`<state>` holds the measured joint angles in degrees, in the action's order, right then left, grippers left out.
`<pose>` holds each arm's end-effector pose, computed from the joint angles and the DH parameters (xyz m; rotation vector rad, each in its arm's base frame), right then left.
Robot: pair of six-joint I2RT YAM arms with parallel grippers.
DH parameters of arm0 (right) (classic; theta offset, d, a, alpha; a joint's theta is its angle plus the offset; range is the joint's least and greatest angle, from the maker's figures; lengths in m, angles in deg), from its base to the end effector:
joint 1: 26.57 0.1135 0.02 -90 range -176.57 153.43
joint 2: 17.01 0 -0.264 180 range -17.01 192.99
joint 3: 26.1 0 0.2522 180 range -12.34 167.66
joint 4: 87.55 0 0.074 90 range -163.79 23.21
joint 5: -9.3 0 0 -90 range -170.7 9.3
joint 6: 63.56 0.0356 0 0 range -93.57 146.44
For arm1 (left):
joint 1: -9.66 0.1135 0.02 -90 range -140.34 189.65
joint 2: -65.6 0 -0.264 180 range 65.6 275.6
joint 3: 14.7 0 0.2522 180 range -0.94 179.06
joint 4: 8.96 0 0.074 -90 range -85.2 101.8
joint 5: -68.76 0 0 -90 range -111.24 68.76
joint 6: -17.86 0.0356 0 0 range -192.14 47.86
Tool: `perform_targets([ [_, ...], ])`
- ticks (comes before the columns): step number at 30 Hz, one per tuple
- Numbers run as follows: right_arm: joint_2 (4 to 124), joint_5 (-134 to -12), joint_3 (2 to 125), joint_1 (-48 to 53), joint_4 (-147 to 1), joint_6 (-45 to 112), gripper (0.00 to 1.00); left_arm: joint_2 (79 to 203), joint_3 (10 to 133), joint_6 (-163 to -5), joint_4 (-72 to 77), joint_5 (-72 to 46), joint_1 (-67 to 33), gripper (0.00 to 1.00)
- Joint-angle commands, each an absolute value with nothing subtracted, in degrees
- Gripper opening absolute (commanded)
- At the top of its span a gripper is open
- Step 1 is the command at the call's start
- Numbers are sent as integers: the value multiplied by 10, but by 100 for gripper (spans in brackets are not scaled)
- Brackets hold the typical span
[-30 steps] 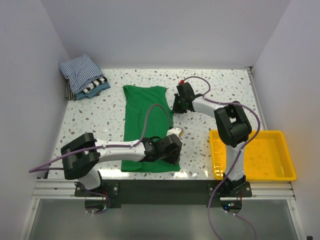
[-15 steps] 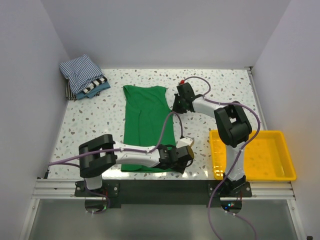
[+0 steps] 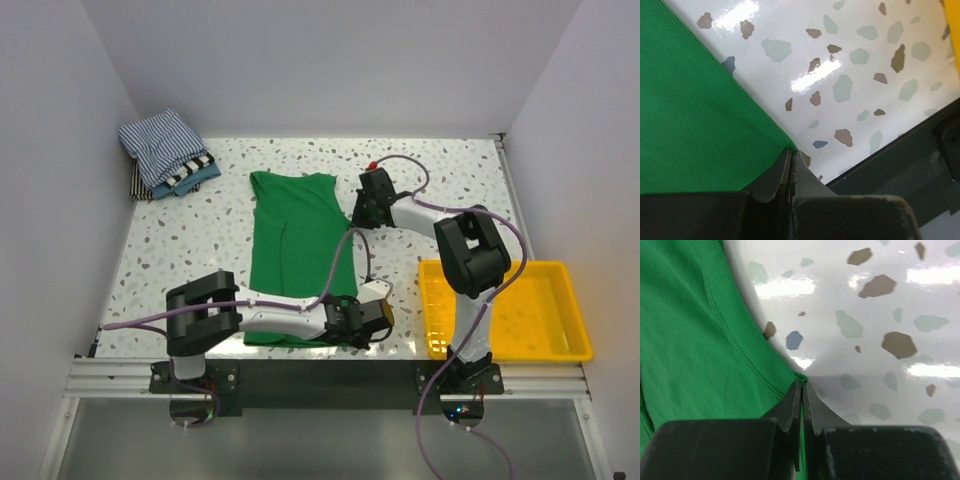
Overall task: Fold and stack the tank tops
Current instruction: Fold the tank top
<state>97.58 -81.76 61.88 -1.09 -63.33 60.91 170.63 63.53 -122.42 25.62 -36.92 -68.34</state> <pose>0.3836 0.1821 0.1556 0.2047 2.4990 0.4256 0.0854 -0.3554 0.1597 0.5438 2.5920 -0.4486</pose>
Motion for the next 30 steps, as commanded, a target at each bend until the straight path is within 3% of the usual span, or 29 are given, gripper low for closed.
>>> perform_targets([
  [1,934,-875,597,-28,-596,602,0,1662,637,-1218,210,-350,-693,0],
  [13,892,-912,603,-36,-542,594,0,1542,536,-1255,141,-365,-690,0],
  [30,903,-873,681,-22,-527,623,0,1417,415,-1388,218,-471,-682,0],
])
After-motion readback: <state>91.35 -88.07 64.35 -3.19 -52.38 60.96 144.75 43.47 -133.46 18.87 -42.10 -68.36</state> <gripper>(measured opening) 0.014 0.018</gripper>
